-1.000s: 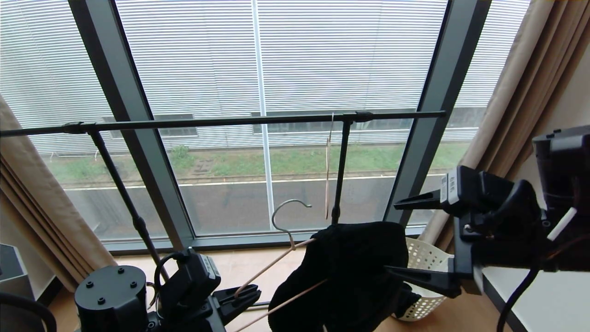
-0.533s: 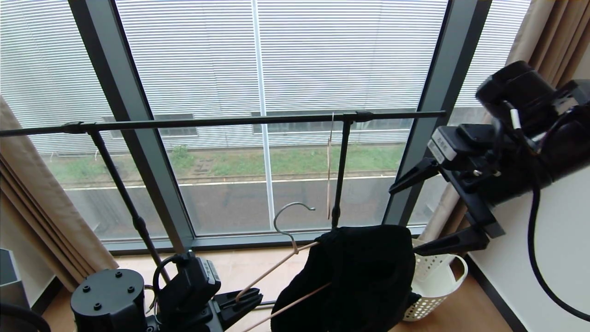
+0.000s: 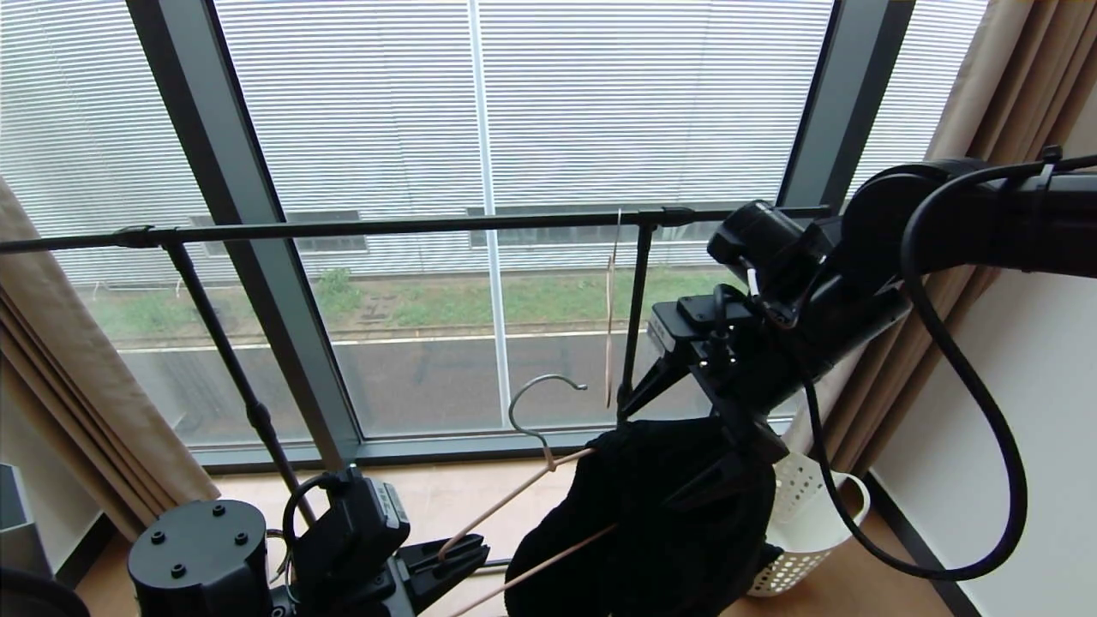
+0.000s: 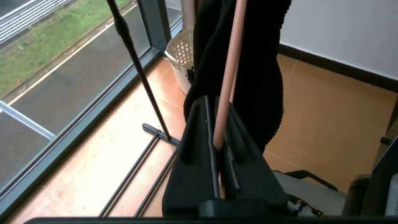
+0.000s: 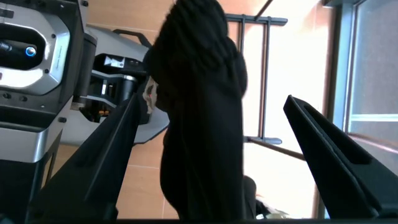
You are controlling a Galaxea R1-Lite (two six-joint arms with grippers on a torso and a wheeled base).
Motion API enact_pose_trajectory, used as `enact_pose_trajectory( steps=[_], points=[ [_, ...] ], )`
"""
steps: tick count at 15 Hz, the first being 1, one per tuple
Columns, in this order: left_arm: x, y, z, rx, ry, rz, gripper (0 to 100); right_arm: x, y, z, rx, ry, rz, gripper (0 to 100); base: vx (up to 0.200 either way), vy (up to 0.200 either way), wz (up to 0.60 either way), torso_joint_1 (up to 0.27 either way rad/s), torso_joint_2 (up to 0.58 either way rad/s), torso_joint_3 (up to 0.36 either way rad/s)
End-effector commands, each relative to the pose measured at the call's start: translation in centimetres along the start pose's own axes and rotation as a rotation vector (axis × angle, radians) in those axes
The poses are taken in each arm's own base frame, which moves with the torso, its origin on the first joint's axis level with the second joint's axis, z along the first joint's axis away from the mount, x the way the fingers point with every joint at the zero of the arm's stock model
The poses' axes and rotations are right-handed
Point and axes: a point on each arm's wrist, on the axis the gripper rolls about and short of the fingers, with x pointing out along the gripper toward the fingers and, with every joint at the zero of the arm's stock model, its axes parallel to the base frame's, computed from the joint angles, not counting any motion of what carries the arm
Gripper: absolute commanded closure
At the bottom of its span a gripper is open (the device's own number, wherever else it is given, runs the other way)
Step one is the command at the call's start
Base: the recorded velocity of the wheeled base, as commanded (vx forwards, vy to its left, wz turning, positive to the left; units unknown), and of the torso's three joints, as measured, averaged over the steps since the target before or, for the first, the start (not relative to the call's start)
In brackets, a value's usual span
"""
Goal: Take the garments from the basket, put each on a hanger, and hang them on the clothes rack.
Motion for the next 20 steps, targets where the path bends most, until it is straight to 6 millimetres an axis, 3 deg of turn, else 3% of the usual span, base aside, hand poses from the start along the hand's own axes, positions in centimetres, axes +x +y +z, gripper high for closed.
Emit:
enact_pose_trajectory(
  steps=[1, 10, 11, 20],
  points=[
    [-0.1, 0.0, 0.1, 0.002, -0.009, 0.002, 100, 2.1, -1.3, -0.1, 0.008, 0.010, 0.032, 0, 0.000, 0.000, 0.00, 0.000, 0.00, 0.000],
    [-0.1, 0.0, 0.1, 0.001, -0.009, 0.002, 100, 2.3, -1.6, 0.0, 0.013, 0.009, 0.032, 0, 0.000, 0.000, 0.00, 0.000, 0.00, 0.000],
    [-0.1, 0.0, 0.1, 0.000, -0.008, 0.001, 100, 2.2, -1.5, 0.1, 0.014, 0.010, 0.033, 100, 0.000, 0.000, 0.00, 0.000, 0.00, 0.000],
    [0.0, 0.1, 0.1, -0.002, -0.007, 0.004, 100, 1.8, -0.5, 0.8, -0.005, 0.007, 0.039, 100, 0.000, 0.000, 0.00, 0.000, 0.00, 0.000]
  ],
)
